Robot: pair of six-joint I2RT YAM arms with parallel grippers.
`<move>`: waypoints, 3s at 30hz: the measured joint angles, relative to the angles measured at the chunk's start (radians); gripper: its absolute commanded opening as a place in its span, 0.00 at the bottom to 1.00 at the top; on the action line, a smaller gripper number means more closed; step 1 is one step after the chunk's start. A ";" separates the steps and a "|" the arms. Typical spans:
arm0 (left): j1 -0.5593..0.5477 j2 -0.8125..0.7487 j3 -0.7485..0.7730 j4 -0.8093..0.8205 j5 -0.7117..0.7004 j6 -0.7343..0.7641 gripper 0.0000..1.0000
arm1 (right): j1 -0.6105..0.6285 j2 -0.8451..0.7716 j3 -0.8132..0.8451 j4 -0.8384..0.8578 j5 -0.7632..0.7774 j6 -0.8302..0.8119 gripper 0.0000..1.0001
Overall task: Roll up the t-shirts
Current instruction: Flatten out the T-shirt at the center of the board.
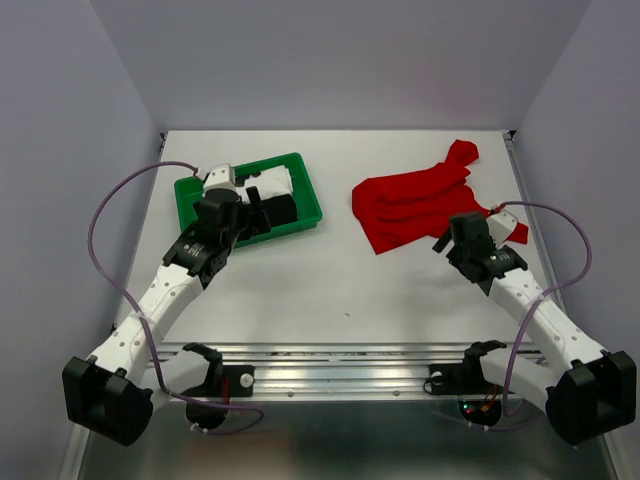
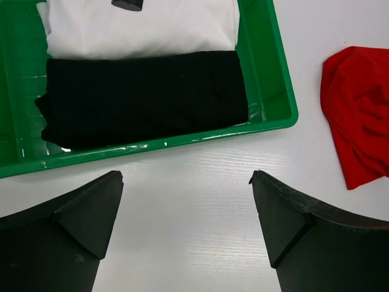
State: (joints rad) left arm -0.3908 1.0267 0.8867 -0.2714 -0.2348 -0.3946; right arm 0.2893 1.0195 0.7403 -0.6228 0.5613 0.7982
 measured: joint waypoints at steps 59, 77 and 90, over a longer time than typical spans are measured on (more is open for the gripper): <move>-0.306 0.930 0.585 -0.057 0.304 0.167 0.84 | 0.000 -0.002 -0.103 0.145 -0.199 -0.068 1.00; -0.080 1.161 0.927 -0.092 0.286 0.194 0.84 | 0.000 -0.027 -0.102 0.143 -0.199 -0.068 1.00; 0.023 1.313 1.144 -0.161 0.241 0.253 0.84 | 0.000 -0.052 -0.100 0.128 -0.192 -0.068 1.00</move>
State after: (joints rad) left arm -0.3683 2.3402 2.0312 -0.4320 0.0059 -0.1417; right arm 0.2893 0.9672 0.6407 -0.4946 0.3691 0.7303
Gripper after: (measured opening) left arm 0.840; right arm 0.998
